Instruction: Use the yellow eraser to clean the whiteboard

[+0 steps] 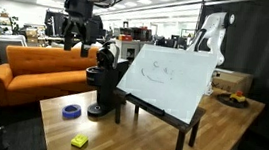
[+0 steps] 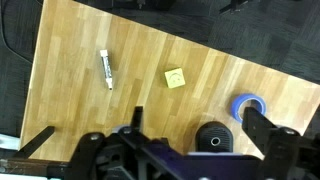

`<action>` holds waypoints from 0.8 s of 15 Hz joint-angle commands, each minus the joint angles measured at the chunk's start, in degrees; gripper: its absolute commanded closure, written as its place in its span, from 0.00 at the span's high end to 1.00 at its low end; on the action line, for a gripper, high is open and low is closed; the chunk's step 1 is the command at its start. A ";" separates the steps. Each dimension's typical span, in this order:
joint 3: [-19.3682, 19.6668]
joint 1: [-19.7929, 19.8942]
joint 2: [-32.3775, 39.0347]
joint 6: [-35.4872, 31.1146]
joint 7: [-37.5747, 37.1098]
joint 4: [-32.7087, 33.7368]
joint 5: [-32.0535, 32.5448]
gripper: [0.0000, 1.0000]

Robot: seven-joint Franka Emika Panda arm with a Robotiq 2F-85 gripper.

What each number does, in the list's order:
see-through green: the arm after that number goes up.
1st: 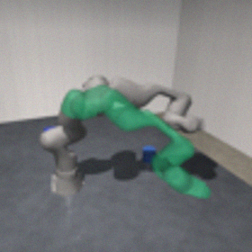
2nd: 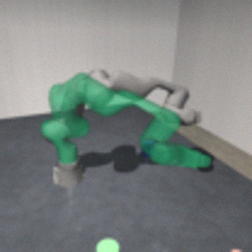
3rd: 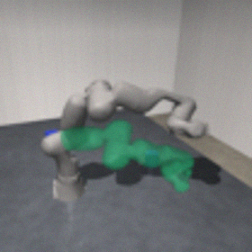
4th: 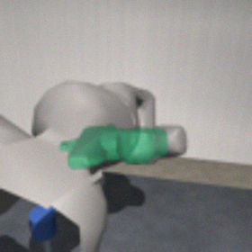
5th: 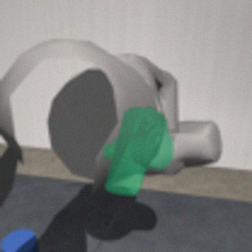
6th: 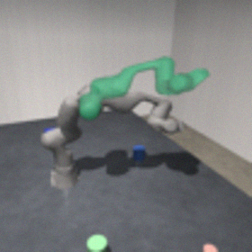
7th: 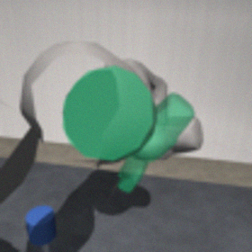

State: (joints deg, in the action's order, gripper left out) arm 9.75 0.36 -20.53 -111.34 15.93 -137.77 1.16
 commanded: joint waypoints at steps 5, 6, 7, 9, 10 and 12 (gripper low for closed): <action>-0.91 0.97 0.04 0.09 0.27 0.07 -0.33 1.00; -0.91 0.97 0.03 0.09 0.27 0.07 -0.33 1.00; -0.91 0.97 0.03 0.09 0.27 0.07 -0.33 1.00; -0.91 0.97 0.03 0.09 0.27 0.07 -0.33 1.00; -1.03 0.96 0.28 -0.87 0.32 -0.51 -0.01 1.00; -0.87 0.64 1.82 -1.85 1.77 -1.52 -0.27 1.00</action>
State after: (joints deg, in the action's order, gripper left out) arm 9.53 0.37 -20.34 -111.35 15.96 -138.25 1.16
